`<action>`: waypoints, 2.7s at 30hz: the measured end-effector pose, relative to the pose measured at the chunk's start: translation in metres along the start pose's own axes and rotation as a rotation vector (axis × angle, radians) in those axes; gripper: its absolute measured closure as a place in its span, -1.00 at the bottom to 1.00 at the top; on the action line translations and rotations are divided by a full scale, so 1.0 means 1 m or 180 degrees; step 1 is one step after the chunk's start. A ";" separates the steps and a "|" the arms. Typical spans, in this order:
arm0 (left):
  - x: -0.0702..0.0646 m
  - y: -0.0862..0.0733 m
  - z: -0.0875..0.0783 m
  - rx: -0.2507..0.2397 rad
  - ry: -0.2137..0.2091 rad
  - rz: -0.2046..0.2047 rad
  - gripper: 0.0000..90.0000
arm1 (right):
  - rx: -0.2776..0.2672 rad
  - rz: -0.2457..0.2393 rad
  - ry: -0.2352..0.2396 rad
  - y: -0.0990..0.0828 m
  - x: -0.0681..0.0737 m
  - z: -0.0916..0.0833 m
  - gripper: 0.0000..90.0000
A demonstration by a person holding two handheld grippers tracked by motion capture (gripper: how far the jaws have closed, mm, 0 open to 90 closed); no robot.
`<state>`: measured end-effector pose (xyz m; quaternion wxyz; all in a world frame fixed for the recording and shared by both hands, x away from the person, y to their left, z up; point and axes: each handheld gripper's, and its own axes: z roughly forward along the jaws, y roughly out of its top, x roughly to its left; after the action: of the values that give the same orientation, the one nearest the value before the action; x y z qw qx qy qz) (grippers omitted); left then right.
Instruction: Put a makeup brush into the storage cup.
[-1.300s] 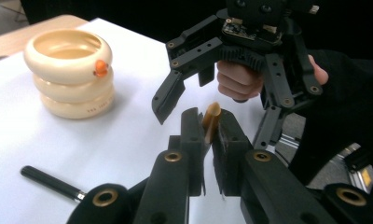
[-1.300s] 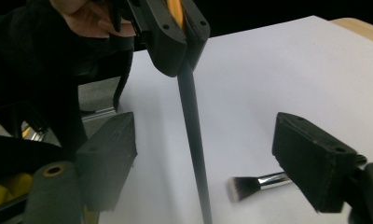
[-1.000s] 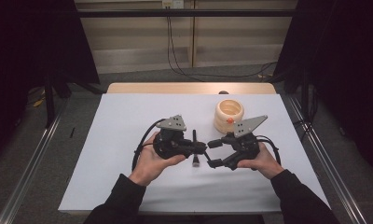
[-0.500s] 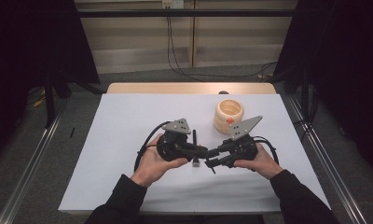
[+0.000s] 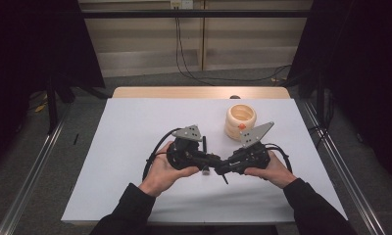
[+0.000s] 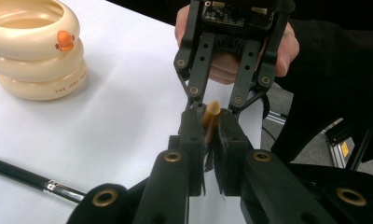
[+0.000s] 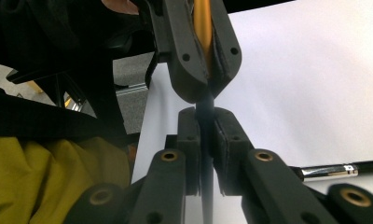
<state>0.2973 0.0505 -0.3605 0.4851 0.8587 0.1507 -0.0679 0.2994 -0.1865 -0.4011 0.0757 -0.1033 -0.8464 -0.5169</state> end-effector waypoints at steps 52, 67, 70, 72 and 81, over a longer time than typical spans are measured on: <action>0.010 -0.006 -0.016 -0.0748 0.0562 0.0143 -0.95 | -0.0203 -0.0027 -0.0243 0.000 -0.002 -0.010 0.87; 0.015 -0.041 -0.040 -0.1139 0.1374 -0.0039 -0.98 | -0.0256 0.0056 -0.0408 0.000 -0.005 -0.012 0.87; 0.016 -0.048 -0.044 -0.1162 0.1423 -0.0078 -0.98 | -0.0269 0.0083 -0.0479 0.000 -0.006 -0.013 0.87; 0.015 -0.052 -0.046 -0.1175 0.1505 -0.0130 -0.97 | -0.0286 0.0091 -0.0529 0.001 -0.006 -0.015 0.87; 0.012 -0.074 -0.062 -0.1230 0.1641 -0.0154 -0.97 | -0.0396 0.0092 -0.0665 0.000 -0.006 -0.021 0.87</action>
<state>0.2825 0.1413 -0.3910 0.5833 0.7358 0.2990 0.1702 0.3053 -0.2052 -0.3927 -0.0120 -0.1733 -0.8144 -0.5538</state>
